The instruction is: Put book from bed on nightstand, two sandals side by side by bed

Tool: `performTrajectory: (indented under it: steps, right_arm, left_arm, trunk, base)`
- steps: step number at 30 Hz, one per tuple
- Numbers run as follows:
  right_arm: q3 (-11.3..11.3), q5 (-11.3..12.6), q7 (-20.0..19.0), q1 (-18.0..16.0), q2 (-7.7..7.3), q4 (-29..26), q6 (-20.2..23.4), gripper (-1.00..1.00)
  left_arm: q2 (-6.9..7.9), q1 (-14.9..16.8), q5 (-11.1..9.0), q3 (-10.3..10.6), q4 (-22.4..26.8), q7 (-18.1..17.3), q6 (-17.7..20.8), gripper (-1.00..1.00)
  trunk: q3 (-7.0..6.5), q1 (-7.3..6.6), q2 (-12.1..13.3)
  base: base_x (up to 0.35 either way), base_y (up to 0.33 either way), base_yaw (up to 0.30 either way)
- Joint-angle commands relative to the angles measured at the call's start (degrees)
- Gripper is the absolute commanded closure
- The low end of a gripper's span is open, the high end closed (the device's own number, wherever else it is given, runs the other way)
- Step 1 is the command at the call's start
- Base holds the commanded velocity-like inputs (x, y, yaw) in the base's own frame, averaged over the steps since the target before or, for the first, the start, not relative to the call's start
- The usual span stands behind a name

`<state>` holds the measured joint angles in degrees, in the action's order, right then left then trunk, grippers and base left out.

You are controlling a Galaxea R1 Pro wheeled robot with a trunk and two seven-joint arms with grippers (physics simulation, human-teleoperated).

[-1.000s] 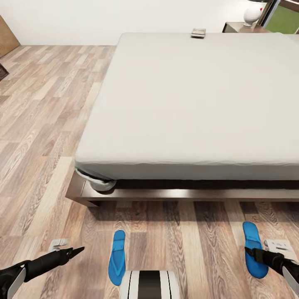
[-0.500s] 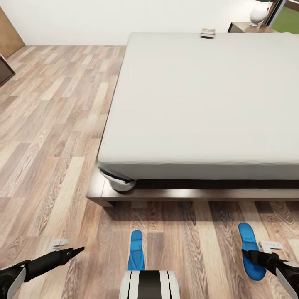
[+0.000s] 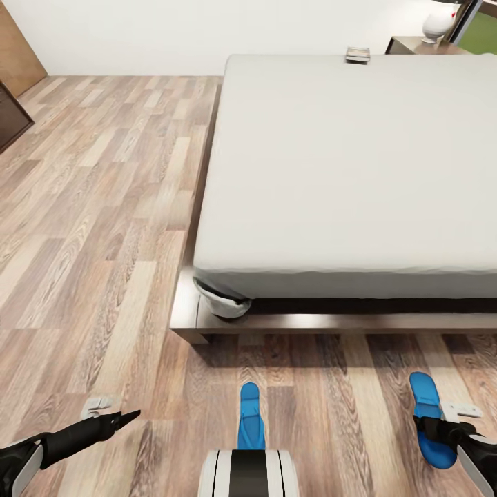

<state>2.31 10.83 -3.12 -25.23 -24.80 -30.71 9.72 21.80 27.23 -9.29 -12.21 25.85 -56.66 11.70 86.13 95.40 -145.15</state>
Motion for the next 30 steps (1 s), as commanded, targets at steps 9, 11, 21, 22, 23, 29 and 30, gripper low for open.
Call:
performTrajectory:
  steps: [9,11,21,22,23,29,30]
  right_arm:
    - [0.23,0.33,-0.31,0.01,0.01,-0.10,0.38,1.00]
    - [0.23,0.33,-0.31,0.01,0.01,-0.11,0.37,1.00]
    - [0.23,0.33,-0.31,0.01,0.01,-0.08,0.35,1.00]
    - [0.23,0.33,-0.31,0.01,0.01,-0.09,0.35,1.00]
    - [0.23,0.33,-0.31,0.01,0.01,-0.12,0.33,1.00]
    - [0.23,0.33,-0.31,0.01,0.01,-0.09,0.37,1.00]
    - [0.23,0.33,-0.31,0.01,0.01,-0.11,0.34,1.00]
  left_arm:
    - [0.00,0.02,-0.38,-0.09,-0.01,-0.21,0.60,-1.00]
    - [0.00,0.02,-0.38,-0.09,-0.01,-0.21,0.60,-1.00]
    - [-0.09,0.02,-0.36,-0.08,-0.01,-0.13,0.60,-1.00]
    - [-0.09,0.02,-0.37,-0.09,-0.01,-0.13,0.62,-1.00]
    - [-0.09,0.02,-0.36,-0.04,-0.01,-0.12,0.66,-1.00]
    - [-0.09,0.02,-0.33,-0.05,-0.01,-0.12,0.69,-1.00]
    - [-0.09,0.02,-0.33,-0.03,-0.01,-0.12,0.69,-1.00]
  trunk:
    - [0.03,-0.01,-0.01]
    - [0.03,-0.01,-0.01]
    - [0.03,-0.01,-0.01]
    - [0.03,-0.01,-0.01]
    - [0.03,-0.01,-0.01]
    - [0.03,-0.01,-0.01]
    - [0.03,-0.01,-0.01]
  base:
    - [0.000,0.164,0.000]
    - [0.000,0.271,0.000]
    - [0.000,0.279,0.000]
    - [0.000,0.281,0.000]
    - [0.000,0.281,0.000]
    - [0.000,0.281,0.000]
    - [0.000,0.281,0.000]
